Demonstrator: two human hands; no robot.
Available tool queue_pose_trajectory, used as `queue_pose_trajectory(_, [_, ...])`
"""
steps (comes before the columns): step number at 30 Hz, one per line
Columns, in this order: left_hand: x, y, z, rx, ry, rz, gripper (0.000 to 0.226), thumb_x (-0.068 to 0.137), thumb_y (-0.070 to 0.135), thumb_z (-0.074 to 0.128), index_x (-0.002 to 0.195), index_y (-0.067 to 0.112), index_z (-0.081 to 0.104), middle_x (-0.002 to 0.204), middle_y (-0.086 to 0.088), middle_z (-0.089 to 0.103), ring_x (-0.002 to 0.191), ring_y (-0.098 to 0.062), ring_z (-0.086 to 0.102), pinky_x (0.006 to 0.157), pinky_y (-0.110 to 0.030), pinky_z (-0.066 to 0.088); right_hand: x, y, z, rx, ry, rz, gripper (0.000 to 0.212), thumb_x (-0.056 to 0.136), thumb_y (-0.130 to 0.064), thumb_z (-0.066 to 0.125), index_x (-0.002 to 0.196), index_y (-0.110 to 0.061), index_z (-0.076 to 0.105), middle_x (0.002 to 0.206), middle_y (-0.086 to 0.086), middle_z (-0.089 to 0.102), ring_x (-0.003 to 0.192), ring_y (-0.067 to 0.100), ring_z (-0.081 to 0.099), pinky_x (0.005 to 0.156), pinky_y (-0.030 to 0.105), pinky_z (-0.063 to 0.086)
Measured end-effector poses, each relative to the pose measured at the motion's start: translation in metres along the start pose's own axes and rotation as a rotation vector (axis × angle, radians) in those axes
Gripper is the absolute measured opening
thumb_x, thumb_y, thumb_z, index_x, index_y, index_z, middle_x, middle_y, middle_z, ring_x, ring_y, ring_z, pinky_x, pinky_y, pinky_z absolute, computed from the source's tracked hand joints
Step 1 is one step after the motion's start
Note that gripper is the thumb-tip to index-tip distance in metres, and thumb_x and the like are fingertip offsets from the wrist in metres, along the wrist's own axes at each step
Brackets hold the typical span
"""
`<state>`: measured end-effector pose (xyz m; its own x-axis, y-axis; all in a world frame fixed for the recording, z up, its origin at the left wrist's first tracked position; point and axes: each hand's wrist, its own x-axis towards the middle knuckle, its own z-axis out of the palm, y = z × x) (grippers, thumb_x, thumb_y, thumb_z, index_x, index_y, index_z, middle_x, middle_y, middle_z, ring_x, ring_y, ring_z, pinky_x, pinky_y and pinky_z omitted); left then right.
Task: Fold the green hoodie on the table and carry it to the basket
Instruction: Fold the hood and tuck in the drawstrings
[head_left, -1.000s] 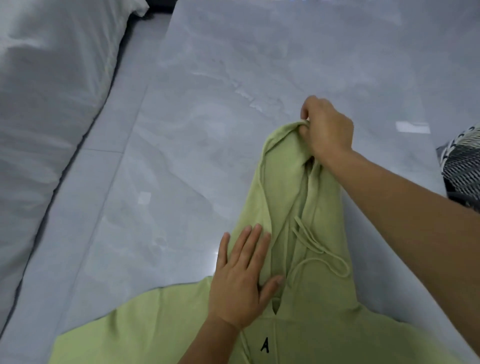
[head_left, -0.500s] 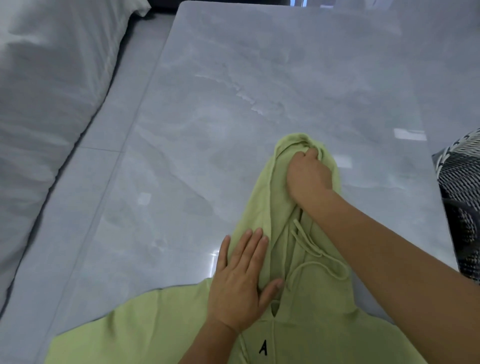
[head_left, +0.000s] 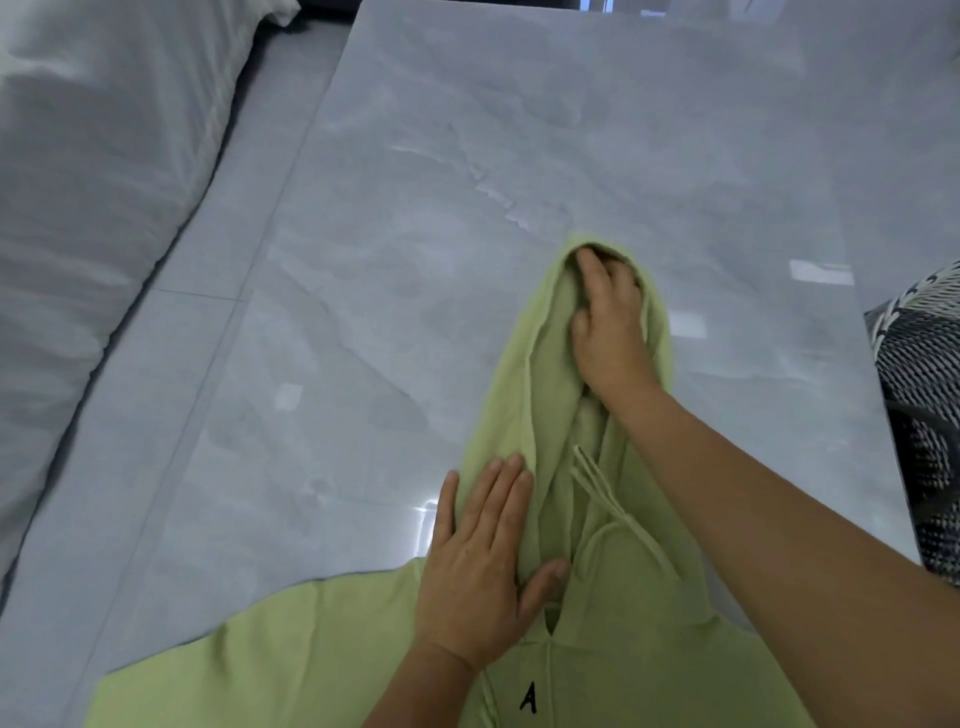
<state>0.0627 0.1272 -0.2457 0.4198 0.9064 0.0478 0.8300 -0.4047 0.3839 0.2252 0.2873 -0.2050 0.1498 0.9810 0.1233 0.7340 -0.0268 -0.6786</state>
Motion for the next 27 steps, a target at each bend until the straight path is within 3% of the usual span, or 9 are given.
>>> queue_pose_trajectory(2, [0.000,-0.001,0.001,-0.001,-0.001,0.002,0.068,0.093,0.056,0.024,0.137,0.007,0.039,0.148,-0.003,0.035,0.139,-0.016,0.028,0.113,-0.047,0.015,-0.005,0.013,-0.003,-0.262,-0.012,0.029,0.055,0.085,-0.010,0.054,0.138,-0.015,0.039,0.131,0.021,0.041,0.117,0.037,0.040,0.097,0.040,0.033])
queue_pose_trajectory(4, [0.000,-0.001,0.001,0.005,0.001,-0.002,0.067,0.093,0.056,0.025,0.137,0.007,0.039,0.147,-0.003,0.035,0.139,-0.016,0.028,0.113,-0.047,0.016,-0.006,0.017,-0.008,-0.440,-0.079,0.078,0.057,0.083,-0.030,0.061,0.134,-0.015,0.040,0.127,0.019,0.044,0.113,0.036,0.041,0.090,0.044,0.036])
queue_pose_trajectory(6, [0.000,-0.001,0.002,0.010,-0.002,0.000,0.067,0.093,0.056,0.025,0.136,0.007,0.040,0.147,-0.002,0.036,0.138,-0.016,0.028,0.113,-0.047,0.016,-0.005,0.021,-0.015,-0.565,-0.151,0.188,0.058,0.084,-0.050,0.054,0.123,-0.008,0.048,0.125,0.018,0.048,0.115,0.035,0.040,0.091,0.045,0.034])
queue_pose_trajectory(8, [0.000,-0.001,0.002,0.013,-0.003,-0.004,0.066,0.093,0.056,0.025,0.136,0.008,0.039,0.147,-0.002,0.036,0.138,-0.015,0.028,0.112,-0.047,0.017,-0.006,0.023,-0.018,-0.658,-0.193,0.189,0.057,0.088,-0.054,0.041,0.110,-0.006,0.060,0.123,0.016,0.053,0.116,0.033,0.039,0.095,0.045,0.030])
queue_pose_trajectory(10, [0.000,0.000,0.002,0.017,0.009,-0.003,0.066,0.093,0.056,0.024,0.136,0.008,0.038,0.146,-0.002,0.037,0.138,-0.015,0.029,0.112,-0.047,0.018,-0.006,0.023,-0.017,-0.598,-0.188,0.102,0.045,0.094,-0.043,0.038,0.110,-0.010,0.063,0.124,0.011,0.055,0.118,0.030,0.039,0.099,0.044,0.025])
queue_pose_trajectory(12, [0.000,0.000,0.002,0.020,0.028,-0.001,0.065,0.093,0.056,0.024,0.136,0.008,0.037,0.145,-0.003,0.040,0.137,-0.016,0.030,0.112,-0.047,0.018,-0.002,0.020,-0.016,-0.502,-0.236,-0.008,0.035,0.094,-0.028,0.040,0.124,-0.018,0.055,0.133,0.004,0.050,0.123,0.028,0.037,0.101,0.042,0.022])
queue_pose_trajectory(15, [-0.001,0.001,0.001,0.010,0.053,-0.008,0.065,0.093,0.055,0.025,0.135,0.007,0.036,0.143,-0.005,0.042,0.137,-0.017,0.031,0.112,-0.047,0.019,-0.003,0.018,-0.012,-0.470,-0.324,-0.041,0.054,0.088,-0.017,0.046,0.140,-0.025,0.033,0.146,0.003,0.034,0.128,0.029,0.030,0.103,0.040,0.021])
queue_pose_trajectory(21, [-0.001,0.001,0.001,-0.034,0.077,-0.007,0.064,0.092,0.056,0.027,0.133,0.007,0.037,0.142,-0.006,0.044,0.137,-0.016,0.031,0.113,-0.048,0.018,-0.008,0.012,-0.006,-0.393,-0.262,0.194,0.064,0.079,-0.046,0.055,0.132,-0.017,0.035,0.134,0.014,0.035,0.126,0.033,0.026,0.106,0.048,0.018])
queue_pose_trajectory(27, [0.010,0.001,-0.009,-0.254,0.200,-0.078,0.053,0.087,0.048,0.046,0.125,0.012,0.044,0.127,0.002,0.049,0.122,-0.015,0.042,0.109,-0.039,0.021,-0.025,0.024,0.016,-0.572,-0.271,0.079,0.088,0.064,-0.064,0.014,0.141,-0.023,0.030,0.146,0.018,0.029,0.134,0.038,0.024,0.108,0.057,0.012])
